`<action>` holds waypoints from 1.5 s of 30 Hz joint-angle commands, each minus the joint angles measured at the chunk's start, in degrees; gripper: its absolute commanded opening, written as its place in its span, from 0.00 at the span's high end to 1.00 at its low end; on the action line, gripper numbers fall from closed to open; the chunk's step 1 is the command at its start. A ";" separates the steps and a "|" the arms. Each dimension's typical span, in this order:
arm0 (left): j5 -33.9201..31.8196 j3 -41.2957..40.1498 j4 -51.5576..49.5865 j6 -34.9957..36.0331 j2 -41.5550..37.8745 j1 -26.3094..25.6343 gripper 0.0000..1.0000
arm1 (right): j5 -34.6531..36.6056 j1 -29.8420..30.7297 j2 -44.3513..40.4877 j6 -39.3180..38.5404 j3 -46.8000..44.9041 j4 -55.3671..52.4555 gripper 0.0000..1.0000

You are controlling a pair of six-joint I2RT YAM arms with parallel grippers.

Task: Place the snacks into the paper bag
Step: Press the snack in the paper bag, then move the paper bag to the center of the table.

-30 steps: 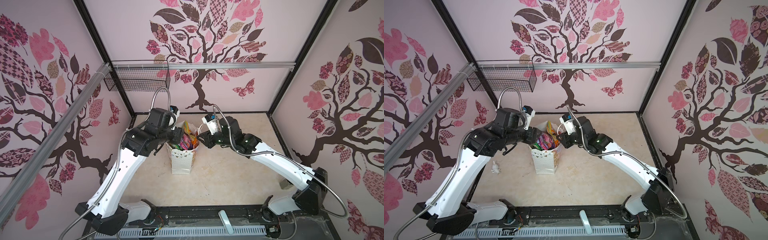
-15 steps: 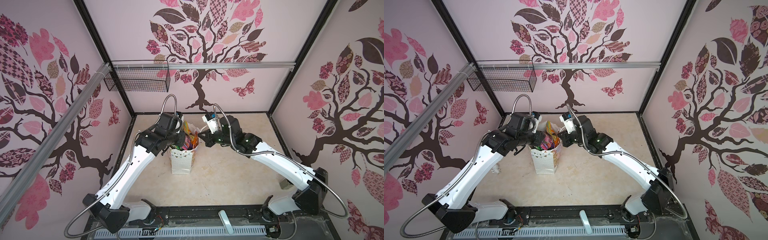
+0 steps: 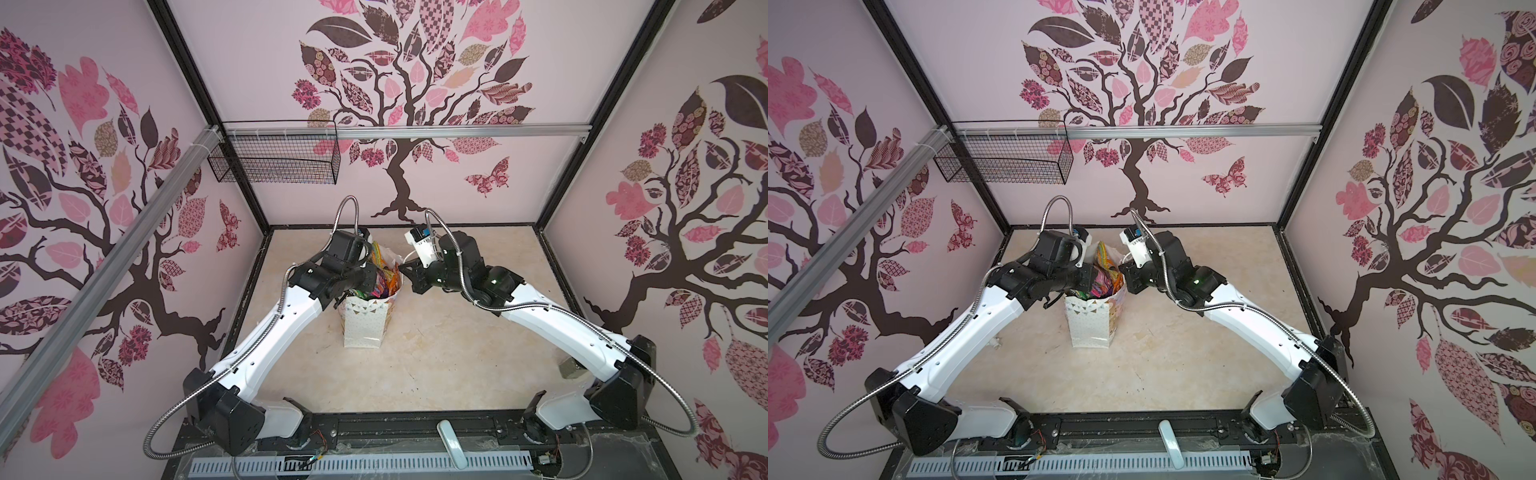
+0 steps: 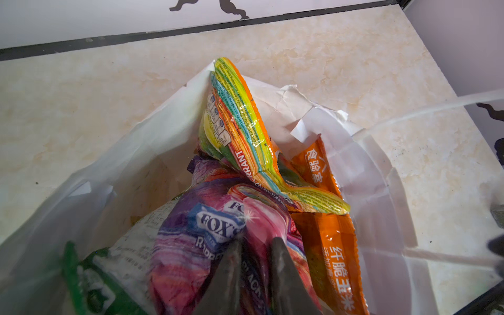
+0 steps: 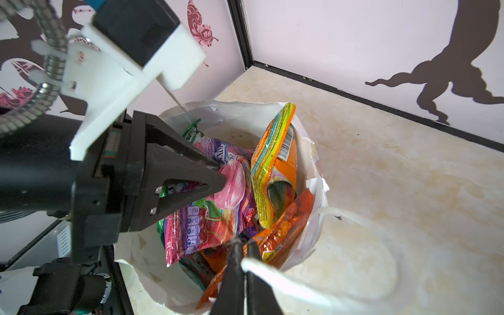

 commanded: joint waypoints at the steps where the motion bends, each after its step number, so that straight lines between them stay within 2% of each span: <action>1: 1.83 -2.26 0.83 -1.06 2.17 -0.38 0.78 | 2.60 -0.09 -2.12 -3.16 3.39 0.87 1.00; 9: 3.40 -4.22 5.80 -1.74 3.08 -2.30 0.77 | 1.76 -6.40 -3.37 -3.65 2.85 1.33 1.00; 10: 3.45 -3.68 6.45 -1.86 2.83 -2.29 0.75 | 2.23 -6.57 -3.66 -4.16 2.77 0.82 1.00; 11: 3.62 -2.44 6.52 -1.70 2.58 -2.29 0.68 | 3.10 -6.58 -3.93 -4.62 2.54 0.31 1.00; 13: 4.29 0.90 5.61 -1.11 1.95 -2.34 0.48 | 3.90 -6.82 -4.89 -5.29 1.68 -0.01 1.00; 15: 5.49 4.05 4.92 -0.70 0.73 -2.41 0.35 | 4.63 -7.19 -5.96 -5.85 0.91 -0.67 1.00; 17: 6.42 6.85 4.69 -0.93 -0.75 -2.52 0.26 | 6.73 -7.54 -6.98 -7.01 0.39 -1.67 1.00; 20: 6.38 12.34 1.20 -1.00 -1.88 -2.51 0.21 | 9.56 -7.98 -8.72 -8.36 -0.35 -2.66 1.00; 24: -2.88 16.82 -4.79 0.18 -4.66 -2.48 0.18 | 11.63 -8.33 -10.97 -7.99 -1.53 -2.80 1.00; 26: -10.68 16.45 -6.80 0.92 -7.30 -2.23 0.13 | 11.23 -8.36 -11.98 -7.57 -1.83 -3.29 1.00; 28: -15.69 14.59 -7.52 0.89 -9.75 -0.61 0.08 | 10.87 -8.33 -12.74 -7.29 -1.90 -3.88 1.00; 31: -14.42 10.79 -6.96 -0.94 -12.90 6.09 0.04 | 10.89 -8.40 -13.39 -7.06 -1.71 -3.73 1.00; 33: -16.15 8.02 -5.69 -1.22 -14.48 8.20 0.03 | 10.55 -8.34 -12.84 -7.02 -1.04 -3.94 1.00; 34: -17.78 6.62 -4.74 -1.48 -15.00 8.49 0.03 | 10.01 -8.33 -12.16 -7.00 -0.38 -4.38 0.89; 35: -19.56 5.12 -3.73 -1.78 -15.63 8.58 0.03 | 9.22 -8.41 -11.39 -6.98 0.48 -4.97 0.71; 38: -25.78 -0.26 1.94 -3.04 -16.39 8.67 0.02 | 8.13 -8.36 -10.82 -5.81 0.68 -4.62 0.57; 40: -30.74 -3.15 6.35 -3.32 -15.88 8.88 0.02 | 9.47 -8.33 -11.96 -4.50 -0.49 -2.93 0.42; 42: -34.81 -4.87 8.67 -3.94 -14.95 9.25 0.02 | 12.35 -8.43 -13.47 -3.87 -1.01 -2.51 0.34; 45: -35.58 -7.93 11.75 -4.72 -14.90 10.78 0.02 | 18.04 -8.44 -14.97 -4.50 -0.44 -4.84 0.31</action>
